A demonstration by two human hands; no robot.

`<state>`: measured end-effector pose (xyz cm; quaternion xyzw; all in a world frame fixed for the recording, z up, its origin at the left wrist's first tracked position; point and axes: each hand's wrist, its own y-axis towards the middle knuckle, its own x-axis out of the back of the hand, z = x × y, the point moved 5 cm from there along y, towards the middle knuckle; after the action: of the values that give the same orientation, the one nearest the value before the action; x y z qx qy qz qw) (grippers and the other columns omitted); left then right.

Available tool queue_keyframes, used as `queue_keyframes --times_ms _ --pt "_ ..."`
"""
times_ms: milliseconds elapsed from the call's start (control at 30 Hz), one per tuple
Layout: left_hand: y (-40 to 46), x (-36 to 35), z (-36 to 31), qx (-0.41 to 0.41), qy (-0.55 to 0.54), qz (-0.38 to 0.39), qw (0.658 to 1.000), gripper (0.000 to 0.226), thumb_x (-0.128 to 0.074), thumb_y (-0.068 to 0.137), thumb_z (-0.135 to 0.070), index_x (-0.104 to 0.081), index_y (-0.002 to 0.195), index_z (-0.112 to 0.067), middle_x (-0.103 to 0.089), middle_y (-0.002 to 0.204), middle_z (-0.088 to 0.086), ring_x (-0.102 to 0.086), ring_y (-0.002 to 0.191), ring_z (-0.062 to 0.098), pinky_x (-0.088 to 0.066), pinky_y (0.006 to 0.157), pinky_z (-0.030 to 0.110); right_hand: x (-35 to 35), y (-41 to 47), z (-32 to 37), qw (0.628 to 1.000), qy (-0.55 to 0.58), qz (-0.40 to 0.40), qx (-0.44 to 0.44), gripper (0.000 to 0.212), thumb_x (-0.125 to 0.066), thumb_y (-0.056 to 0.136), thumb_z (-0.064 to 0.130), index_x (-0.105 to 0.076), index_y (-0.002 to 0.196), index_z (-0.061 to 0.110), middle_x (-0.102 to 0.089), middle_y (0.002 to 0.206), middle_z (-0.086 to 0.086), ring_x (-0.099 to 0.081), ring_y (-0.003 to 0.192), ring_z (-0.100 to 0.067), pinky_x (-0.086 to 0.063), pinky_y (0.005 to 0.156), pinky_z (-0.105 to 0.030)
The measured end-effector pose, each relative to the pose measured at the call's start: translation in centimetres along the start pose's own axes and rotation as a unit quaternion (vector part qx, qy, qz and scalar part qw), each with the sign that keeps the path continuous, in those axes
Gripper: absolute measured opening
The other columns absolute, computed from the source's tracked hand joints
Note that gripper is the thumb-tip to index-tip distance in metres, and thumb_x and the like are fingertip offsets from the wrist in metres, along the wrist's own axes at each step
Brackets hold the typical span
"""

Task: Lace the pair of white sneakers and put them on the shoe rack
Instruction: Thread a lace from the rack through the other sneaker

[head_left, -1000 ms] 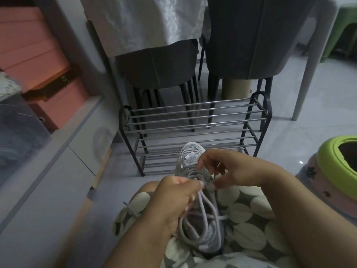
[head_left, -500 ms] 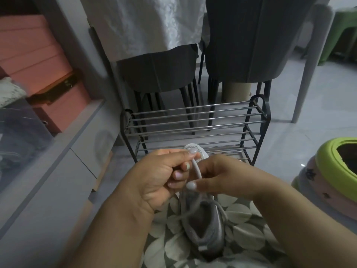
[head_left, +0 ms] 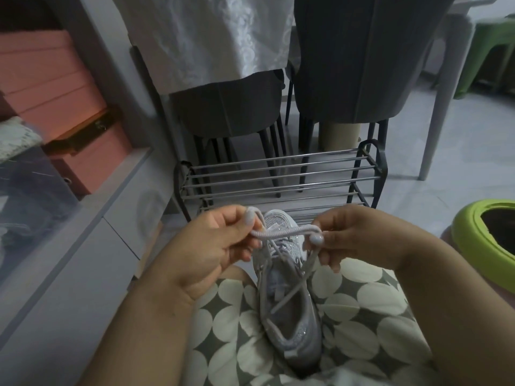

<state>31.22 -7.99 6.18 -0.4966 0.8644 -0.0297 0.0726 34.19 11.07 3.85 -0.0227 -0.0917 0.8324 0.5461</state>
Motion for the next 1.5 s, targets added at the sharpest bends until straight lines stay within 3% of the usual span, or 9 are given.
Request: queue_keyframes --times_ms 200,367,567,700,900,1033,1133,1300,1500 --pt "-1.4 -0.3 1.5 -0.024 0.277 0.047 0.959 0.009 -0.066 0.085 -0.005 -0.072 0.078 -0.004 -0.065 0.068 0.0 -0.063 0.06 0.01 -0.055 0.059 0.024 -1.1 1.2 -0.4 0.98 0.197 -0.021 -0.025 0.013 -0.06 0.078 0.006 -0.059 0.087 -0.003 -0.059 0.063 -0.014 -0.058 0.049 -0.014 -0.053 0.048 -0.019" --pt "-1.2 -0.4 4.8 -0.012 0.459 0.045 0.887 0.029 -0.07 0.081 -0.03 -0.059 0.054 -0.026 -0.056 0.077 -0.013 -0.064 0.063 0.007 -0.058 0.069 0.036 -2.4 2.0 -1.8 0.968 0.238 -0.066 -0.043 0.017 -0.064 0.072 0.003 -0.057 0.086 0.0 -0.061 0.066 -0.016 -0.063 0.051 -0.017 -0.054 0.048 -0.02" --pt "-1.9 -2.5 5.7 -0.076 0.607 0.054 0.789 0.019 -0.057 0.091 -0.033 -0.072 0.101 -0.028 -0.064 0.094 -0.007 -0.055 0.087 0.005 -0.028 0.064 0.009 -3.2 1.9 -1.7 0.989 -0.08 -0.122 0.018 0.009 -0.076 0.073 -0.001 -0.068 0.078 0.0 -0.069 0.067 -0.008 -0.068 0.06 -0.015 -0.056 0.059 -0.022" --pt "-1.9 -1.5 6.3 -0.012 0.549 0.087 0.831 0.013 -0.06 0.088 -0.041 -0.072 0.086 -0.045 -0.059 0.067 -0.022 -0.052 0.069 -0.01 -0.034 0.067 0.002 -3.7 1.6 -0.7 0.879 -0.439 -0.096 0.158 0.013 -0.08 0.07 0.013 -0.074 0.072 0.025 -0.066 0.072 0.009 -0.054 0.068 0.002 -0.041 0.062 -0.009" --pt "-1.4 0.4 5.2 0.017 0.394 -0.016 0.919 0.01 -0.075 0.082 -0.023 -0.07 0.073 -0.026 -0.07 0.064 -0.005 -0.065 0.056 0.009 -0.058 0.064 0.032 -5.2 2.5 -2.0 0.781 -0.581 0.01 0.227 0.009 -0.071 0.067 0.016 -0.068 0.066 0.025 -0.064 0.068 0.013 -0.031 0.075 -0.003 -0.037 0.061 -0.022" --pt "-1.3 -0.1 5.6 -0.011 0.426 -0.033 0.904 0.019 -0.081 0.07 -0.039 -0.071 0.086 -0.041 -0.069 0.072 -0.025 -0.064 0.066 -0.004 -0.057 0.071 0.029 -3.6 2.3 -1.7 0.857 -0.492 0.041 0.151 0.011 -0.076 0.075 0.017 -0.076 0.081 0.026 -0.07 0.088 0.015 -0.048 0.083 0.002 -0.038 0.071 -0.009" --pt "-1.3 -1.5 6.0 -0.035 0.467 0.005 0.884 0.021 -0.077 0.074 -0.039 -0.073 0.094 -0.044 -0.071 0.085 -0.024 -0.06 0.072 -0.013 -0.045 0.073 0.009 -2.4 1.7 -1.2 0.914 -0.388 0.015 0.119 0.013 -0.08 0.073 0.015 -0.076 0.078 0.026 -0.069 0.087 0.013 -0.062 0.079 -0.004 -0.052 0.071 -0.023" --pt "-1.1 -2.8 7.2 -0.041 0.58 0.066 0.811 0.018 -0.062 0.087 -0.04 -0.072 0.103 -0.039 -0.072 0.095 -0.013 -0.058 0.089 0.001 -0.041 0.074 0.011 -2.2 1.7 -1.1 0.907 -0.398 -0.009 0.133 0.015 -0.081 0.072 0.015 -0.074 0.078 0.026 -0.059 0.081 0.016 -0.056 0.073 -0.005 -0.046 0.06 -0.017" --pt "-1.0 -0.1 6.2 -0.007 0.513 0.061 0.856 0.02 -0.06 0.074 -0.064 -0.067 0.087 -0.05 -0.067 0.075 -0.025 -0.061 0.071 -0.006 -0.053 0.072 0.026 -2.0 1.8 -1.9 0.912 -0.389 -0.006 0.13 0.016 -0.08 0.073 0.016 -0.075 0.082 0.029 -0.057 0.079 0.016 -0.055 0.072 -0.005 -0.045 0.06 -0.017"
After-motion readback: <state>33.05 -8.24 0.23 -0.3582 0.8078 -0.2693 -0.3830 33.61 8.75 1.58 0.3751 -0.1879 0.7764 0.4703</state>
